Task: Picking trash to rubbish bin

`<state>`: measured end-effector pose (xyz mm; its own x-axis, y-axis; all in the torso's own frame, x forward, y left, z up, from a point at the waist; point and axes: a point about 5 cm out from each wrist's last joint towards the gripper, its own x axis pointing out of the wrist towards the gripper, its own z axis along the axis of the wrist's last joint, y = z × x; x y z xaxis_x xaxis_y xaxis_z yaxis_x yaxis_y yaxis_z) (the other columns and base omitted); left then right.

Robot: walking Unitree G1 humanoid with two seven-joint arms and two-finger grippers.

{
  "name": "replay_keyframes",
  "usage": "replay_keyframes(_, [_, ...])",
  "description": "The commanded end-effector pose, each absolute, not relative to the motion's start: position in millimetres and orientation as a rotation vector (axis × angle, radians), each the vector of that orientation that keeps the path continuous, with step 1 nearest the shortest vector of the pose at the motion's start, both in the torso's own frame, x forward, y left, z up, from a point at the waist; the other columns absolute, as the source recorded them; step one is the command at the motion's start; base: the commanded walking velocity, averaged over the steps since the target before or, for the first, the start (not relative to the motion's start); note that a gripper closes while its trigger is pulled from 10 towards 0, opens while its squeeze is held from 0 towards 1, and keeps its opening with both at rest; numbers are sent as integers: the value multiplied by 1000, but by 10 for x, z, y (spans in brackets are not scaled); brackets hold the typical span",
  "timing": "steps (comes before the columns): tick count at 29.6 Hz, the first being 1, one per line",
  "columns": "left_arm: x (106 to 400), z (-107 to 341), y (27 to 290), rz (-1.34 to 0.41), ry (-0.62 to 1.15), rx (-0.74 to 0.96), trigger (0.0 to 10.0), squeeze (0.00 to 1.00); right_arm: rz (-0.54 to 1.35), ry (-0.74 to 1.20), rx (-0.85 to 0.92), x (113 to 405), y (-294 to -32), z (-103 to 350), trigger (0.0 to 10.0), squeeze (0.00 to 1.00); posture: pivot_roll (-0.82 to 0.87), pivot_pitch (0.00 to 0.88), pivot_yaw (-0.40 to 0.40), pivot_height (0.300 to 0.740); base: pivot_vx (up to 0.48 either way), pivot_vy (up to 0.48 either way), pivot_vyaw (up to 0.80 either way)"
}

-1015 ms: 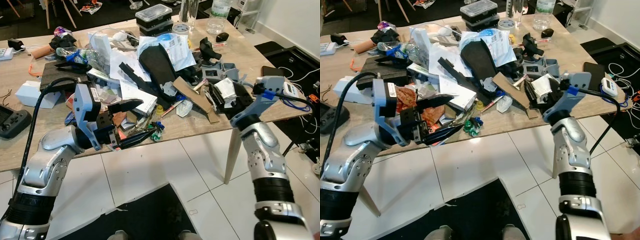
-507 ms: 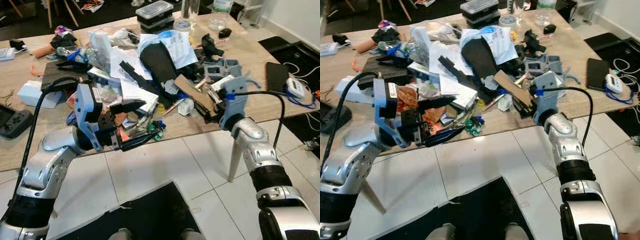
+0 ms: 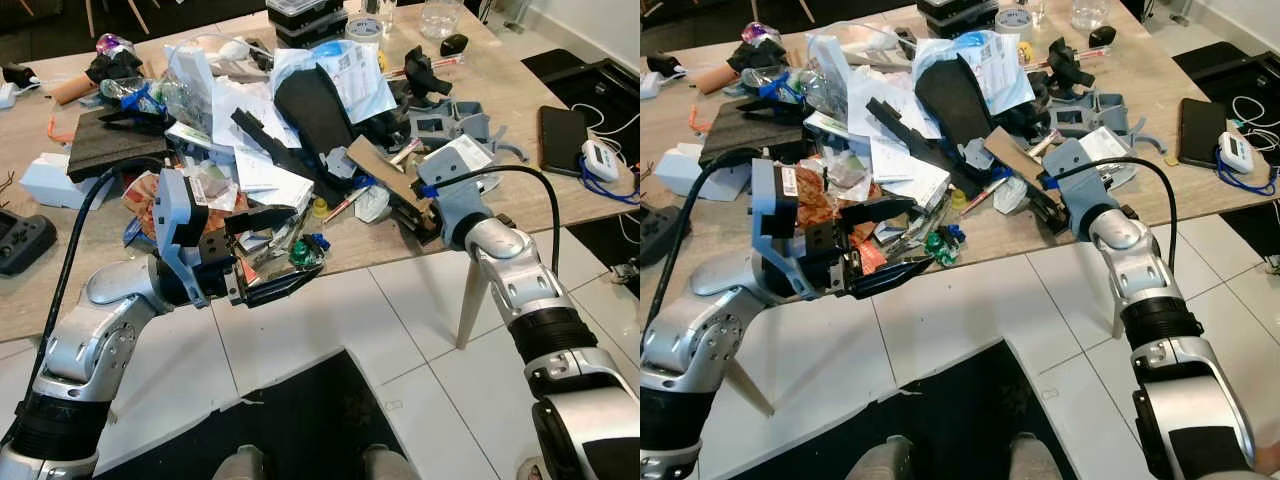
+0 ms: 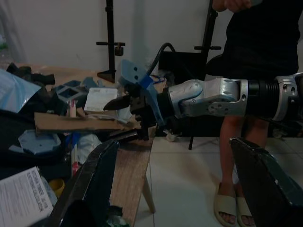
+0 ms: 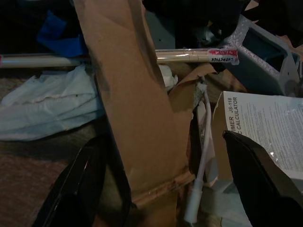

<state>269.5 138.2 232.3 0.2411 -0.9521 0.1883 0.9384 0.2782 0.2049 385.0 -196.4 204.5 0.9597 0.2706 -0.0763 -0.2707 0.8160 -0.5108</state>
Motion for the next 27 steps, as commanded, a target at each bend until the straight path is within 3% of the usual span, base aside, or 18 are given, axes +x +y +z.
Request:
replay_keyframes(1, [2652,2308,1406,-1299,-279,67,10000,0,290,37,-562,3845,-1951,1931,10000,0,-12,281,74,740,0,0,0])
replay_keyframes(5, [2646,2314,1413,-1298,-274,68,10000,0,308,20,-541,3848,-1900,1893,10000,0,-4,284,76,740,0,0,0])
replay_keyframes(6, [2641,2315,1416,-1298,-273,67,10000,0,305,16,-534,3852,-1890,1882,2667,0,-1,285,76,740,0,0,0])
replay_keyframes(7, [2638,2317,1418,-1298,-272,67,10000,0,300,15,-532,3855,-1885,1875,0,0,-1,285,76,740,0,0,0])
replay_keyframes(27, [2666,2278,1415,-1261,-256,82,10000,0,252,-54,-560,3890,-1912,2005,0,0,-6,284,69,740,0,0,0])
